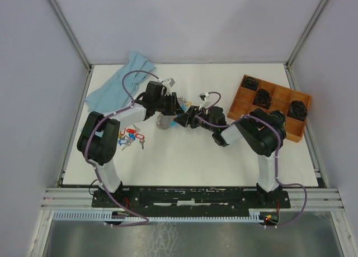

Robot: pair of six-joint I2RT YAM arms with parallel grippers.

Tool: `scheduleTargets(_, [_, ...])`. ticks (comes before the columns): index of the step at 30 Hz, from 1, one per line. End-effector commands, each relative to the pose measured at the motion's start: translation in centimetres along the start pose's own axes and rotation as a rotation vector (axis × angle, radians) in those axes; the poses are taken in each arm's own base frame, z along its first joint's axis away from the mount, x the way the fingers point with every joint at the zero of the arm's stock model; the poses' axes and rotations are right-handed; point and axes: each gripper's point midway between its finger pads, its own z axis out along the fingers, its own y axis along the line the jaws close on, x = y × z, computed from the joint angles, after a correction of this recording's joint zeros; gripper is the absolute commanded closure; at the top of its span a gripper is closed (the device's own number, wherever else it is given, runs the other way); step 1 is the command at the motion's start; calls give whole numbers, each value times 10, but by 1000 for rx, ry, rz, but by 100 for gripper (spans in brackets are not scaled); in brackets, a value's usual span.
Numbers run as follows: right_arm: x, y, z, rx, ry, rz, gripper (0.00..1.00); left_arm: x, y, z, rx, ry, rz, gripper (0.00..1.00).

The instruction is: Remove the keys from the keyring

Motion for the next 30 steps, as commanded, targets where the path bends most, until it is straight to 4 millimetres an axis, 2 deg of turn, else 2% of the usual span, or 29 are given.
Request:
scheduleTargets(1, [-21,16,8,-37,-72,-16,33,-38,-41,-15,130,-161,-30,78])
scheduleTargets(8, [-27,9,4,26,-85,-32,45,-38,-59,-16,190,-204,-69,79])
scheduleTargets(15, [-36,12,0,34,-101,-14,78,-39,-74,-26,237,-261,-104,77])
scheduleTargets(18, [-47,19,-5,17,-117,-6,91,-41,-81,-34,262,-290,-116,70])
scheduleTargets(21, [-62,28,-10,-4,-129,-9,98,-49,-87,-50,264,-345,-113,57])
scheduleTargets(24, [-77,43,-16,-56,-118,-28,99,-60,-97,-75,275,-410,-82,46])
scheduleTargets(27, [-91,58,-23,-101,-78,-59,99,-68,-113,-110,297,-484,-21,40])
scheduleTargets(30, [-99,63,-34,-95,11,-93,99,-64,-119,-138,299,-531,52,39])
